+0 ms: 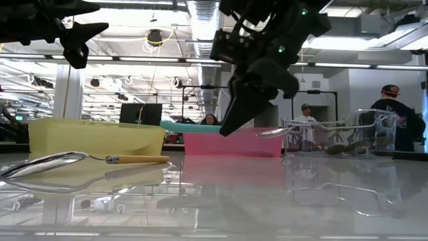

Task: Sort silverware by color (type)
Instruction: Put the green spoon into the red bin

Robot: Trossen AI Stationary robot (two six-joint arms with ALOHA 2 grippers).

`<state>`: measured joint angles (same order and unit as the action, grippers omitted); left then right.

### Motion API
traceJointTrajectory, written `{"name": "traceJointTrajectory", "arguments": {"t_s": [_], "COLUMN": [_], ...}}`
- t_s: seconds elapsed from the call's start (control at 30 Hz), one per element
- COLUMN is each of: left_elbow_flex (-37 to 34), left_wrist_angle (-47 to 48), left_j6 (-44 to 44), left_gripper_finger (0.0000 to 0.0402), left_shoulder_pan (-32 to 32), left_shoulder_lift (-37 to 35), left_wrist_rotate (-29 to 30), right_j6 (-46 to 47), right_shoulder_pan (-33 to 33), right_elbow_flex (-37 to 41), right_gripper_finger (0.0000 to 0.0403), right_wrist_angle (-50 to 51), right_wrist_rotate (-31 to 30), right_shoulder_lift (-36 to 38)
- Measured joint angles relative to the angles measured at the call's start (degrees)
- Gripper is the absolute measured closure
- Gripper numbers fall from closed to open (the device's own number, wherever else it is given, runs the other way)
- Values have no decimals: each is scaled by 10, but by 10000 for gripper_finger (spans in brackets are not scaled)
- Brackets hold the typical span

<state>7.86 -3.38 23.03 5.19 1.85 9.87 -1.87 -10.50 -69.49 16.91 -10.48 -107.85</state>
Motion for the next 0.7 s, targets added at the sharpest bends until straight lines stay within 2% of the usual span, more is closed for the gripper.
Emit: {"name": "traceJointTrajectory", "arguments": {"t_s": [0.47, 0.7], "left_elbow_flex": [0, 0], "left_wrist_angle": [0, 0], "left_j6": [-1, -3], "left_gripper_finger": [253, 253], "left_shoulder_pan": [0, 0], "left_shoulder_lift": [0, 0], "left_wrist_rotate": [0, 0], "right_j6": [-32, -48], "right_shoulder_pan": [61, 91], "right_elbow_flex": [-1, -1], "right_gripper_finger": [326, 326], "right_wrist_angle": [-18, -70], "right_wrist_rotate": [1, 1], "right_shoulder_lift": [3, 31]}}
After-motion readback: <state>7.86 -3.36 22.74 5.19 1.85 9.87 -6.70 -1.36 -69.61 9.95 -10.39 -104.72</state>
